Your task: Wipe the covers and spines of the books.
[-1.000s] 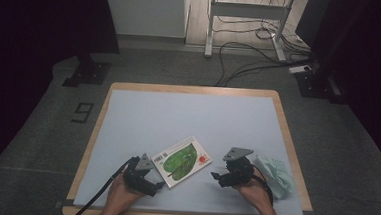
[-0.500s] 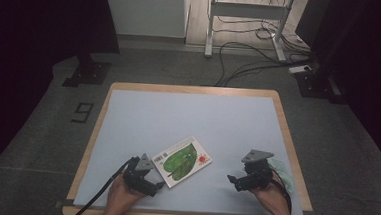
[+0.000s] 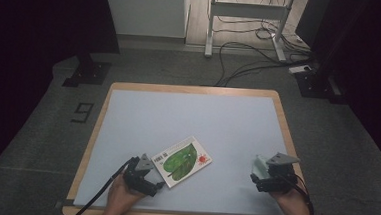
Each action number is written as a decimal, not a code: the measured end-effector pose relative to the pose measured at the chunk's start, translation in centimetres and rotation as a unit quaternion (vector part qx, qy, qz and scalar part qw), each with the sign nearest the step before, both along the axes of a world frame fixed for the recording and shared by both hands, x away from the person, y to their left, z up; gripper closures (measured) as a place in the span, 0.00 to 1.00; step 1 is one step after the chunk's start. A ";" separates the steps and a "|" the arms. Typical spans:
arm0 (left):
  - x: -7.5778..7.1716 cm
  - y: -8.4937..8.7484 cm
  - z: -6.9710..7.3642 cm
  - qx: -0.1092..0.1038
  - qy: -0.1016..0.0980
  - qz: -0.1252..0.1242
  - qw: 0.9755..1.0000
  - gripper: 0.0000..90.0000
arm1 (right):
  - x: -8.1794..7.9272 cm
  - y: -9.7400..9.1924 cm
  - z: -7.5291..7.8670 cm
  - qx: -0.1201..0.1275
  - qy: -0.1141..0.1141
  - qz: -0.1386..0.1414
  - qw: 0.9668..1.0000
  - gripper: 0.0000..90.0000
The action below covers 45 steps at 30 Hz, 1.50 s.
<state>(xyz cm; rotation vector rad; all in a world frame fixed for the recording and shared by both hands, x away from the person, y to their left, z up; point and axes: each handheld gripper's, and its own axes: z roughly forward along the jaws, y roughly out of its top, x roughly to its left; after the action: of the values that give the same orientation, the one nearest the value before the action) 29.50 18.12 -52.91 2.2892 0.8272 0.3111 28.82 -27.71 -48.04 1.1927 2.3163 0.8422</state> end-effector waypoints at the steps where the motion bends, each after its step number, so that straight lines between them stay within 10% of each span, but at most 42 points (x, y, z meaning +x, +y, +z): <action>1: 0.0 0.0 0.0 0.000 0.000 0.000 1.000 0.02 | -0.1 -0.4 -0.1 0.000 0.001 -0.006 1.000 0.11; 19: 0.0 0.0 0.0 0.000 0.000 0.000 1.000 0.02 | 0.7 -4.1 -3.8 0.020 0.037 -0.069 0.997 0.34; 31: 0.0 0.0 0.0 0.000 -0.001 0.001 1.000 0.02 | 0.2 -3.4 -3.4 0.035 0.056 -0.043 0.997 0.82; 45: 0.0 0.0 0.0 0.000 0.000 0.000 1.000 0.02 | 0.2 -2.3 -1.0 0.051 0.026 -0.020 0.998 0.84</action>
<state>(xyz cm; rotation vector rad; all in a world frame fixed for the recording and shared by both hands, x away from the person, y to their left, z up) 29.49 18.12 -52.91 2.2880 0.8271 0.3117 29.04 -29.99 -49.02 1.3123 2.3073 0.9351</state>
